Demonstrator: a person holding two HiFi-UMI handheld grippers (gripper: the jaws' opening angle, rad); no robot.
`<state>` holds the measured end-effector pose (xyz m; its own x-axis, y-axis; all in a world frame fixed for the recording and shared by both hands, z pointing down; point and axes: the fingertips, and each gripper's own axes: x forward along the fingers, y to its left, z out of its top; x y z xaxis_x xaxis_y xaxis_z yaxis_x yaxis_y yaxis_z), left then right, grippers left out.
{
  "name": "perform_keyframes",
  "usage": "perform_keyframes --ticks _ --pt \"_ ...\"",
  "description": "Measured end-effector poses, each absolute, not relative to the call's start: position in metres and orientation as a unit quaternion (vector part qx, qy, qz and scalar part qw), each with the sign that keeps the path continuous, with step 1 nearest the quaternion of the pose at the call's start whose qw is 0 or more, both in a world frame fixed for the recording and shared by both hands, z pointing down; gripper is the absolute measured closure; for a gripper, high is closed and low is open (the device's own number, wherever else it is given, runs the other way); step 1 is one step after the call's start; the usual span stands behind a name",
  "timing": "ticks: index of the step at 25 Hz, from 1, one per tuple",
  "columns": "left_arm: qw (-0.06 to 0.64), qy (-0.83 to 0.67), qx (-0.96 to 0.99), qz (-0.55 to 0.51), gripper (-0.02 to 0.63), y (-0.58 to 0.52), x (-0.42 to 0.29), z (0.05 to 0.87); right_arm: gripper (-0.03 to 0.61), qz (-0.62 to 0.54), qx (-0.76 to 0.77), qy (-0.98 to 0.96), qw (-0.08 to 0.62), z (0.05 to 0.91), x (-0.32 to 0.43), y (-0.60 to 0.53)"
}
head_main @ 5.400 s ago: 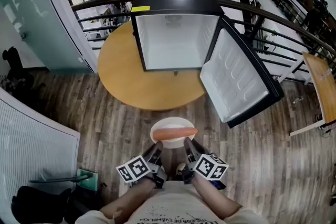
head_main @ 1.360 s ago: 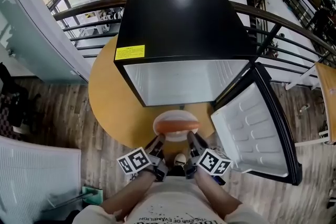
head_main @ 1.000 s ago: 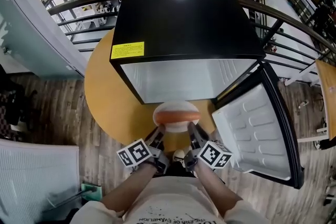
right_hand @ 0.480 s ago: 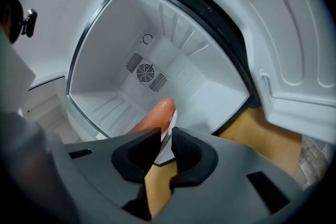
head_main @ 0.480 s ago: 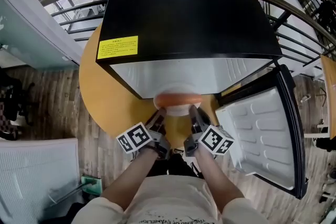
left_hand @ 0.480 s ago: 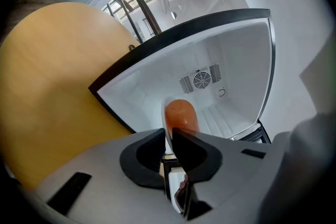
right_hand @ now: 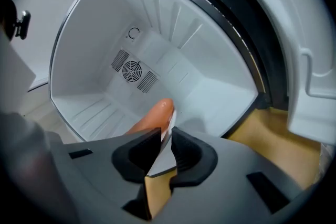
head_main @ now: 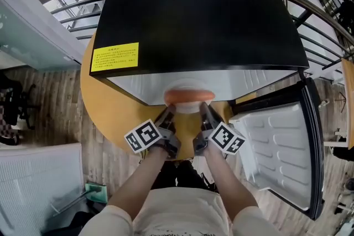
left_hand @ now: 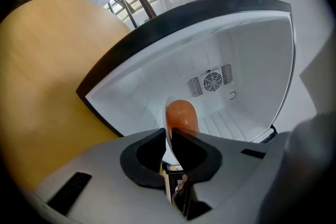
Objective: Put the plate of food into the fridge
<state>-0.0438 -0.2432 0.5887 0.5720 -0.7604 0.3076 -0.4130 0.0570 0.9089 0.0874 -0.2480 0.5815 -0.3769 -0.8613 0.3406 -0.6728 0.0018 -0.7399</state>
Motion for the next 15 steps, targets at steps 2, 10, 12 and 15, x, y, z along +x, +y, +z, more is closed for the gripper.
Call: perform_keyframes --ticks 2,10,12,15 --pt "0.580 -0.439 0.670 -0.150 0.561 -0.251 -0.043 0.593 0.502 -0.446 -0.550 0.698 0.106 0.587 0.089 -0.257" --pt "0.593 -0.443 0.655 -0.152 0.561 -0.276 -0.040 0.615 0.502 -0.452 -0.551 0.695 0.094 0.607 0.092 -0.284" --pt "0.593 -0.447 0.652 -0.150 0.561 -0.281 -0.038 0.621 0.502 -0.452 -0.553 0.695 0.090 0.613 0.093 -0.290" --pt "0.593 -0.451 0.650 -0.147 0.561 -0.286 -0.037 0.628 0.502 -0.453 -0.552 0.695 0.086 0.620 0.095 -0.297"
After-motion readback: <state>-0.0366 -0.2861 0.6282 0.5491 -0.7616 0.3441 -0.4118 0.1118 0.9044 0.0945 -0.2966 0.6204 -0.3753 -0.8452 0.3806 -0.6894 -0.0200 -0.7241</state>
